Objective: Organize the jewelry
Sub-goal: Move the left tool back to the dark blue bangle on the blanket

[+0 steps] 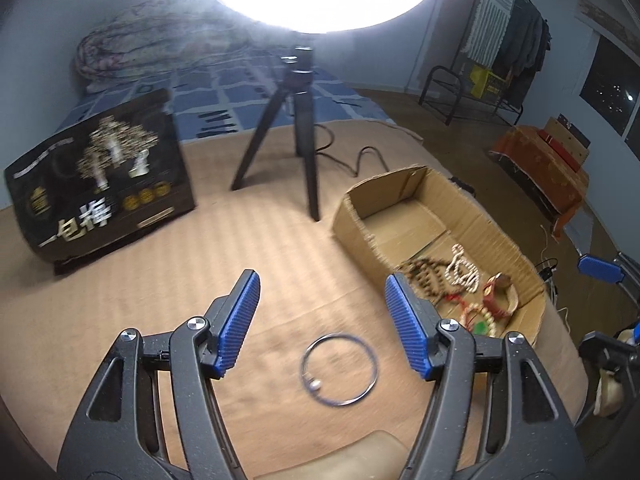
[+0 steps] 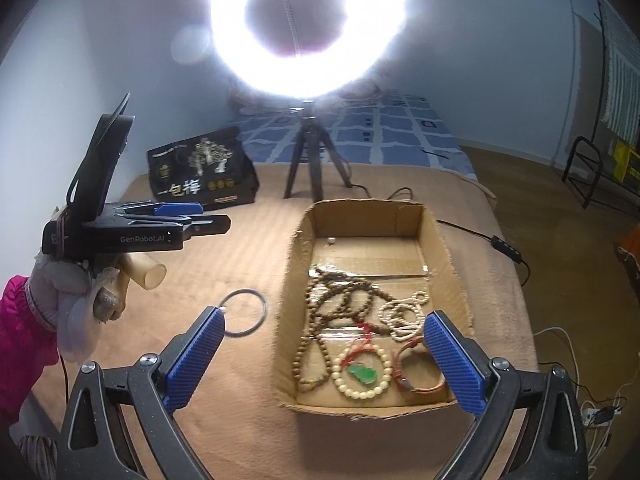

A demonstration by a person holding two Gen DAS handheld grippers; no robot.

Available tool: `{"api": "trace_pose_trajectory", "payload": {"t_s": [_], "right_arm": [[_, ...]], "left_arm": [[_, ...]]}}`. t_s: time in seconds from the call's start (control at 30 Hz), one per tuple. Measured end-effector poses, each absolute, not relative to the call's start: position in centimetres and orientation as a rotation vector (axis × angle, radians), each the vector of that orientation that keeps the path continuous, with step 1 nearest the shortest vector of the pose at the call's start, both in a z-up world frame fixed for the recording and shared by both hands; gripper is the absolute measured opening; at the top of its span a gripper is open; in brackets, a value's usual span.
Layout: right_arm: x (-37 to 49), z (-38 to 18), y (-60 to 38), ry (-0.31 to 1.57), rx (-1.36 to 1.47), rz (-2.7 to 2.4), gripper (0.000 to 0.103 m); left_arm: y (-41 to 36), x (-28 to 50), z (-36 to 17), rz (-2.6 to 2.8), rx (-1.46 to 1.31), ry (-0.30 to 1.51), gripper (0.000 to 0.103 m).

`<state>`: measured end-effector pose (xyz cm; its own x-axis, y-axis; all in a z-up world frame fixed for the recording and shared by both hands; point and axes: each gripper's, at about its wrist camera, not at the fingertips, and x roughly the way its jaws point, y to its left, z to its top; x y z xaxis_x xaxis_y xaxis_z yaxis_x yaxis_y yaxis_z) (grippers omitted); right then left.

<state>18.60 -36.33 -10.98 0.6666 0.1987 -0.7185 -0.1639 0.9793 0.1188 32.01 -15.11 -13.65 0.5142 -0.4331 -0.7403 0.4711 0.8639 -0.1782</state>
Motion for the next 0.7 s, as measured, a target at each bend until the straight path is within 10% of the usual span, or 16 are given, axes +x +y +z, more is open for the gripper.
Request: {"api": "trace_pose_trajectory", "payload": {"t_s": [0.7], "right_arm": [[12.3, -13.9, -31.2, 0.852, -0.102, 0.222, 0.101]], "left_arm": [[-16.0, 29.6, -20.7, -0.663, 0.046, 1.071, 0.068]]}}
